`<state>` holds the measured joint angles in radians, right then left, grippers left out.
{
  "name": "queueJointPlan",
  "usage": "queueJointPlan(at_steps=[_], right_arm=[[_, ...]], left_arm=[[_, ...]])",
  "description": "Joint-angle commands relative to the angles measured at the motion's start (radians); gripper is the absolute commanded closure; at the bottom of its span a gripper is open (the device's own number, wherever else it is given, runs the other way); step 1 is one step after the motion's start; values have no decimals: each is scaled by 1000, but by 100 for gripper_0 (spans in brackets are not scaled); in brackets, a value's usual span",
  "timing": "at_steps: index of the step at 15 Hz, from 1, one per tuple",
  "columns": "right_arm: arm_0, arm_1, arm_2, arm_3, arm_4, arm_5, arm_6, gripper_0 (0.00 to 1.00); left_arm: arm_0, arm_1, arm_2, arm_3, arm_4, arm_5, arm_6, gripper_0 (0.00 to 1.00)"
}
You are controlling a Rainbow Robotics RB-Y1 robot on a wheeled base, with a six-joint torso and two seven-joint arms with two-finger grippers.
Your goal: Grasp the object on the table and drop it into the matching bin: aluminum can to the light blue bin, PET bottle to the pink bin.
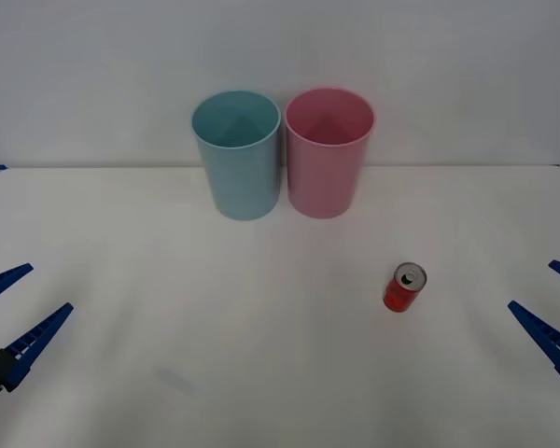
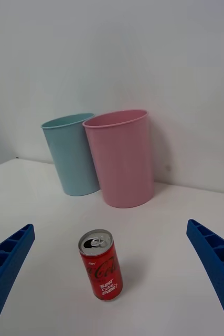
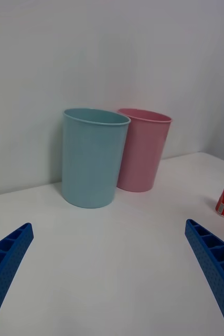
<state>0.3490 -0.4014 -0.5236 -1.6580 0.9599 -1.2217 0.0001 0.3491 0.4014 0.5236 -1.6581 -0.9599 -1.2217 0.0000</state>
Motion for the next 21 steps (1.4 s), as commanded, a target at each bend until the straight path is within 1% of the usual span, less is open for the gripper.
queueJointPlan(at_steps=[1, 3, 9, 16, 18, 21], right_arm=[[0, 0, 0, 0, 0, 0, 0, 0], [-21, -5, -4, -2, 3, -1, -5, 0], [-21, -28, 25, 17, 17, 4, -11, 0], [-21, -37, 59, 106, 91, -22, 28, 0], [-21, -37, 71, 132, 129, -21, 44, 0], [-28, -37, 96, 181, 132, -15, 80, 0]], left_arm=[[0, 0, 0, 0, 0, 0, 0, 0], [0, 0, 0, 0, 0, 0, 0, 0], [0, 0, 0, 0, 0, 0, 0, 0], [0, 0, 0, 0, 0, 0, 0, 0], [0, 0, 0, 0, 0, 0, 0, 0], [0, 0, 0, 0, 0, 0, 0, 0]])
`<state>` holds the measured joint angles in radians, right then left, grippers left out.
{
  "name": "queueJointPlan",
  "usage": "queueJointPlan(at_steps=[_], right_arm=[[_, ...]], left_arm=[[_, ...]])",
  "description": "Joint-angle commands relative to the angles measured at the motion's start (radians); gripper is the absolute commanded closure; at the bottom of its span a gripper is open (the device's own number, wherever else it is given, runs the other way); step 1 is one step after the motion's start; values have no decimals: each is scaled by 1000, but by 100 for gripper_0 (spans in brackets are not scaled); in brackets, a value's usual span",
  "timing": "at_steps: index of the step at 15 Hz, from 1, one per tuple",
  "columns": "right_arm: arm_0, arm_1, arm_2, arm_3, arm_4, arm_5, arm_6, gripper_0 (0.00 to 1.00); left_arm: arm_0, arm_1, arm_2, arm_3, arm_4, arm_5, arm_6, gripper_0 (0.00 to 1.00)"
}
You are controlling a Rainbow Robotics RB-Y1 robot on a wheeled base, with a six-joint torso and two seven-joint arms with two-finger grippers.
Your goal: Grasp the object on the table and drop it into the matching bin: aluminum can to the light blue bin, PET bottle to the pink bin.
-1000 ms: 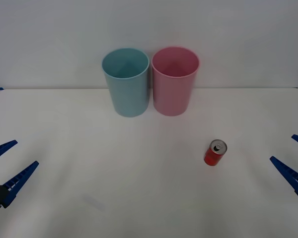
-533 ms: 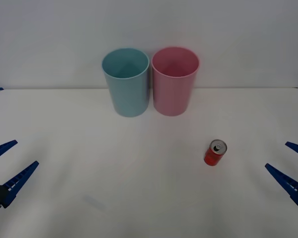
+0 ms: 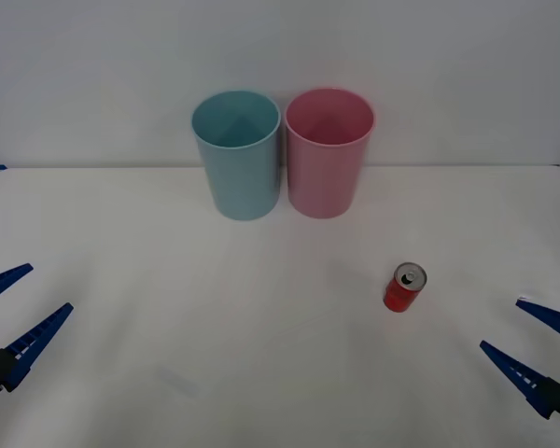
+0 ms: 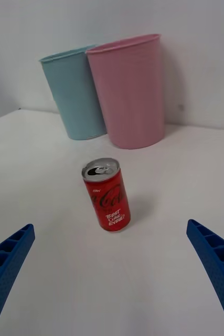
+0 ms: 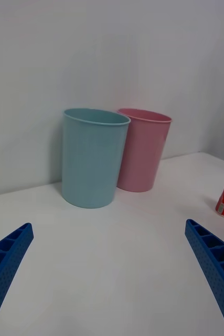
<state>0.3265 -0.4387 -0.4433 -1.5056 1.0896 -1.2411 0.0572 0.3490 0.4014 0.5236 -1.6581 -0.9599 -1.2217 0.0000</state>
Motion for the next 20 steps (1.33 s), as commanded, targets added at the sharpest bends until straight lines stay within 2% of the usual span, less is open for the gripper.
queueJointPlan(at_steps=[1, 8, 15, 20], right_arm=[[-9, 0, 24, 39, 3, 11, 32, 0], [-73, 35, 90, 157, 3, 46, 109, 0], [-107, 95, 164, 160, 3, 169, 168, 0], [-147, 163, 176, 160, 72, 230, 193, 0]], left_arm=[[0, 0, 0, 0, 0, 0, 0, 0], [0, 0, 0, 0, 0, 0, 0, 0], [0, 0, 0, 0, 0, 0, 0, 0], [0, 0, 0, 0, 0, 0, 0, 0]])
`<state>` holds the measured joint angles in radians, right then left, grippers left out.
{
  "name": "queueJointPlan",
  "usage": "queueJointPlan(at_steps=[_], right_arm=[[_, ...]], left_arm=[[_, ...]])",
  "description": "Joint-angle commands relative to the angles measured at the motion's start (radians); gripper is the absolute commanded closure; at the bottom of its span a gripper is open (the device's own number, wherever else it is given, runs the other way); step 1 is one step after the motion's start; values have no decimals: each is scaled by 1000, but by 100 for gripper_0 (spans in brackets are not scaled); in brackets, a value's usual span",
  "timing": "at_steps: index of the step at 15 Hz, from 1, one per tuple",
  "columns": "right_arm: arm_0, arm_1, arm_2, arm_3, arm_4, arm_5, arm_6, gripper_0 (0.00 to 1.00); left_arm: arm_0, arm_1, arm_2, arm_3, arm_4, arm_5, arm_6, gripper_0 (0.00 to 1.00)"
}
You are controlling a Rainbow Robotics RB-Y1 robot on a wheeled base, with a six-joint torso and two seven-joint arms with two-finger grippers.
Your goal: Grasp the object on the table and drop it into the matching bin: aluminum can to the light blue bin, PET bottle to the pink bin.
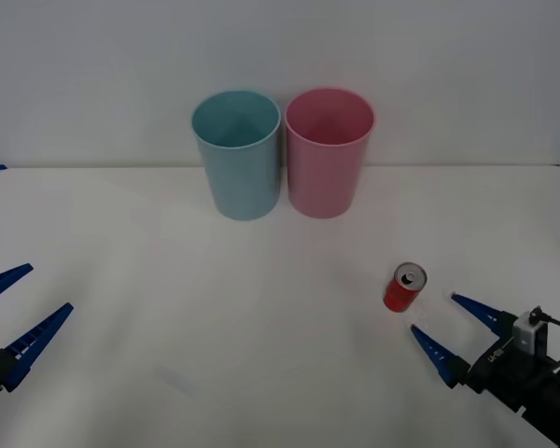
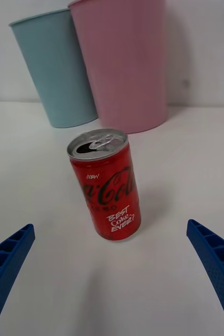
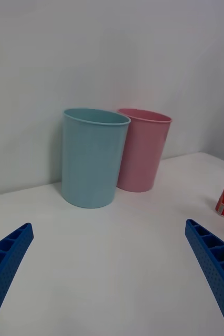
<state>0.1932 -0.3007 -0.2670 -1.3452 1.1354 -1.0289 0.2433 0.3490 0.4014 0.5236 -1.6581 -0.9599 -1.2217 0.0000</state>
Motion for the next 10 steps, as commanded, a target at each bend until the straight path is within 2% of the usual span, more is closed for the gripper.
queueJointPlan(at_steps=[1, 8, 10], right_arm=[[-24, 40, 2, 0, 41, 32, 10, 0], [-69, 57, 88, 0, 46, 142, 33, 0], [-110, 63, 101, 54, 46, 153, 39, 0]], left_arm=[[0, 0, 0, 0, 0, 0, 0, 0], [0, 0, 0, 0, 0, 0, 0, 0], [0, 0, 0, 0, 0, 0, 0, 0]])
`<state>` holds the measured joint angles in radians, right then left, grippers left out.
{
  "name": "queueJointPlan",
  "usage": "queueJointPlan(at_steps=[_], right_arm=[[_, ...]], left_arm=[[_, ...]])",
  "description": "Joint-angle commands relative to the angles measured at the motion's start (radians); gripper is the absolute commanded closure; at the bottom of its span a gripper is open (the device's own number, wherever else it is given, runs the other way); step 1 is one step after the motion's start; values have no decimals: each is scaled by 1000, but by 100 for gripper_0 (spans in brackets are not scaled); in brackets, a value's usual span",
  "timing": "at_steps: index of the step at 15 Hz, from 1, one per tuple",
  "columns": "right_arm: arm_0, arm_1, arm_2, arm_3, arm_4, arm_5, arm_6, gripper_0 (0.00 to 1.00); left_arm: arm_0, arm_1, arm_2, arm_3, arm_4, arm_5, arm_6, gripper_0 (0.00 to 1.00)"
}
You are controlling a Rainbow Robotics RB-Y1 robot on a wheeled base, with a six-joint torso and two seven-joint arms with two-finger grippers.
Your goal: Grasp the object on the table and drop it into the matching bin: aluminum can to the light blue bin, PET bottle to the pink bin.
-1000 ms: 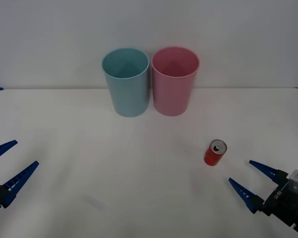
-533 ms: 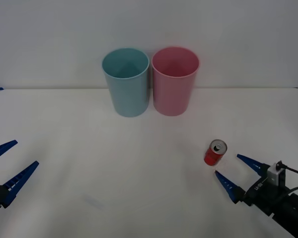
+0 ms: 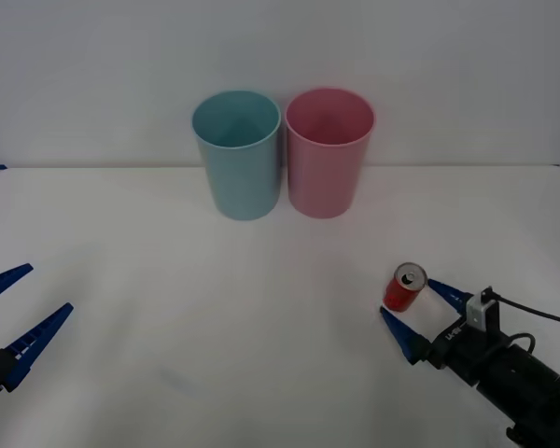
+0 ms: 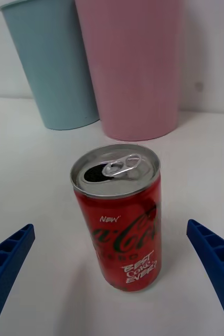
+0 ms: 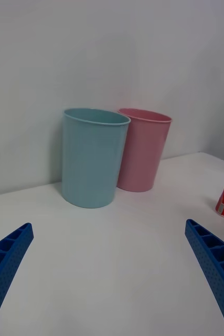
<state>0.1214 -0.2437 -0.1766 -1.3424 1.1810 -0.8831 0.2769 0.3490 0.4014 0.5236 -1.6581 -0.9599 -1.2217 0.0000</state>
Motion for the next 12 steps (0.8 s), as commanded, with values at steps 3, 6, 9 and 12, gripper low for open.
queueJointPlan(at_steps=[3, 6, 9, 12], right_arm=[[-105, 11, 12, 123, 0, 4, 33, 0], [-120, 12, 31, 123, 0, 32, 45, 0], [-124, 12, 35, 123, 0, 53, 54, 0], [-126, 12, 35, 123, -3, 61, 65, 56]], left_arm=[[0, 0, 0, 0, 0, 0, 0, 0], [0, 0, 0, 0, 0, 0, 0, 0], [0, 0, 0, 0, 0, 0, 0, 0], [0, 0, 0, 0, 0, 0, 0, 0]])
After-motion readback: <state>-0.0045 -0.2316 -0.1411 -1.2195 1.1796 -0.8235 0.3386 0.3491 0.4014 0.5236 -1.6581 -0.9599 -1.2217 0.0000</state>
